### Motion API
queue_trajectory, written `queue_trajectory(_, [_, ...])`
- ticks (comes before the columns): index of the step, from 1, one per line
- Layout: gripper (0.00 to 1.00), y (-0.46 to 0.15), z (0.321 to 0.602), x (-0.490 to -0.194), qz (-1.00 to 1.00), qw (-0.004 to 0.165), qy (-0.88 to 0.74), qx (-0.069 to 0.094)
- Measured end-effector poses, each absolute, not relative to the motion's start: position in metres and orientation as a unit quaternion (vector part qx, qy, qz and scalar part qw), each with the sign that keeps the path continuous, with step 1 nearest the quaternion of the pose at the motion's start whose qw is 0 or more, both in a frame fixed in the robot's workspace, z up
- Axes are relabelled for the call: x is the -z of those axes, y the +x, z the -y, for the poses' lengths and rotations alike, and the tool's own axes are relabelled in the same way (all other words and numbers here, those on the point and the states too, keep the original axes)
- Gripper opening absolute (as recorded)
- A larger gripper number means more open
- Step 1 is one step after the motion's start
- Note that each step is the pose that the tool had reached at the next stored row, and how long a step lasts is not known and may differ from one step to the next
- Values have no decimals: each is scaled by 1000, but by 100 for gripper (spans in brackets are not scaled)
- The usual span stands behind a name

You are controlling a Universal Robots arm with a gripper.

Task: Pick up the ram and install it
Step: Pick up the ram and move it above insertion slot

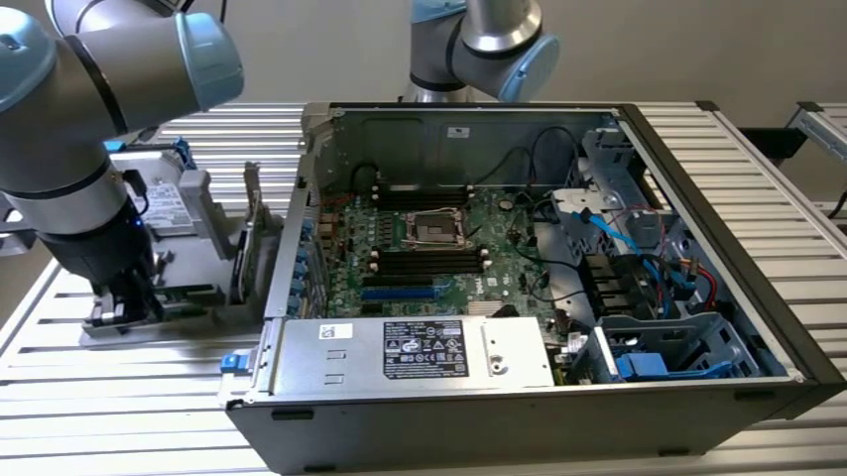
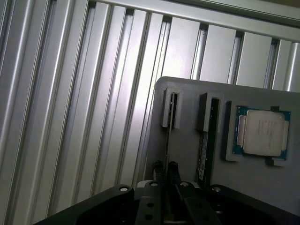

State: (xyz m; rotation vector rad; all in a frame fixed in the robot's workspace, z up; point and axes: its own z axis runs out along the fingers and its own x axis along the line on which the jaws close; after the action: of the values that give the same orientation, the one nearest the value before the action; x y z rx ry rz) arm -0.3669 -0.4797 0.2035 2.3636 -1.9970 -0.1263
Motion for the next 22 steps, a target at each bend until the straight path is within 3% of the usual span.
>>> queue_trajectory(22, [15,-358,480,-202,644,35,762,50])
